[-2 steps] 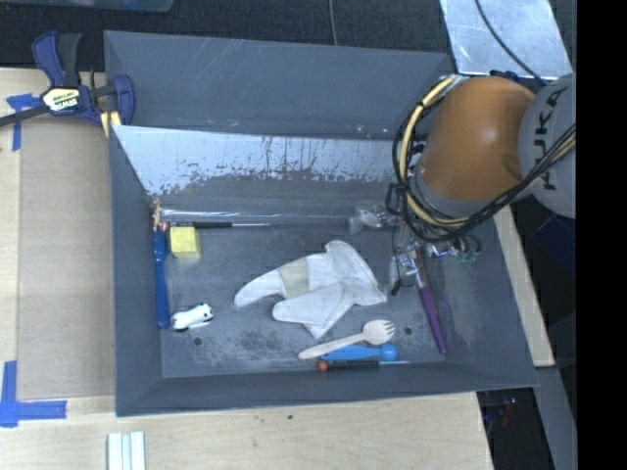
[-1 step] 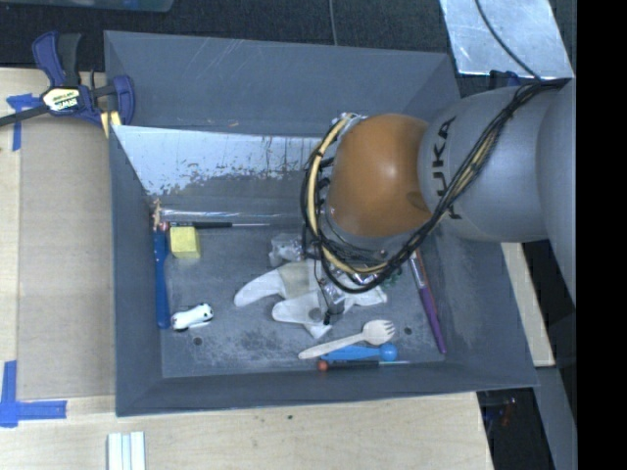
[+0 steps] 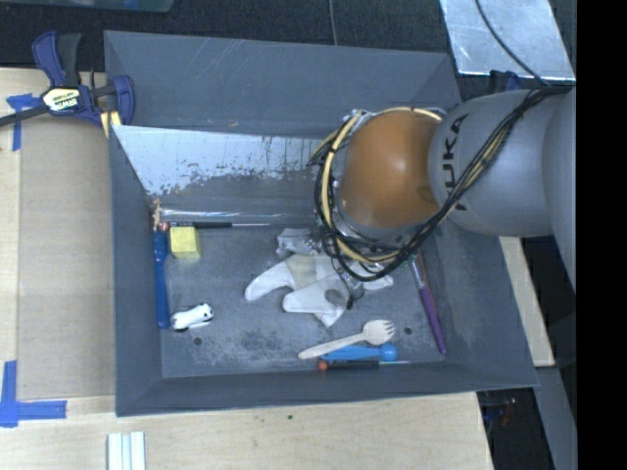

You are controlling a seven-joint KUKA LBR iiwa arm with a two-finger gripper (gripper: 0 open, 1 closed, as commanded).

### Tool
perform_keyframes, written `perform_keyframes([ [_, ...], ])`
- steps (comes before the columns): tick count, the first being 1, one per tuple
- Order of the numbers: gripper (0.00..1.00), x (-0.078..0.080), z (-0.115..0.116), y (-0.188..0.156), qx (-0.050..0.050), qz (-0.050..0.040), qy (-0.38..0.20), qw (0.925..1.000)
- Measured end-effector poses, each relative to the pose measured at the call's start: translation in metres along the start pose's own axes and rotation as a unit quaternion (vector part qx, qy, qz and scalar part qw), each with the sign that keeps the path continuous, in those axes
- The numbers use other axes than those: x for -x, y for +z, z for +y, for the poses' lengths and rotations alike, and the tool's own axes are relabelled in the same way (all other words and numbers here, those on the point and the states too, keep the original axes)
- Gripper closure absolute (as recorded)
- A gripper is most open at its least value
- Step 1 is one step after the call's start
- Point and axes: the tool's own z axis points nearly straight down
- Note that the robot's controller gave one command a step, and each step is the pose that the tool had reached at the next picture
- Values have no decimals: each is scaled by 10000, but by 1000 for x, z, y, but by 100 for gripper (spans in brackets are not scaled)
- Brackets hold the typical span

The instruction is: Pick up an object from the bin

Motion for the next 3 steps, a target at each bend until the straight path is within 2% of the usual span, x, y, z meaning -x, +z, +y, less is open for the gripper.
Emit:
perform_keyframes([
  [1,100,-49,24,-3,76,17,334,9994],
  [2,100,-49,24,-3,75,16,332,9994],
  [3,100,-50,25,-30,91,33,338,9994],
])
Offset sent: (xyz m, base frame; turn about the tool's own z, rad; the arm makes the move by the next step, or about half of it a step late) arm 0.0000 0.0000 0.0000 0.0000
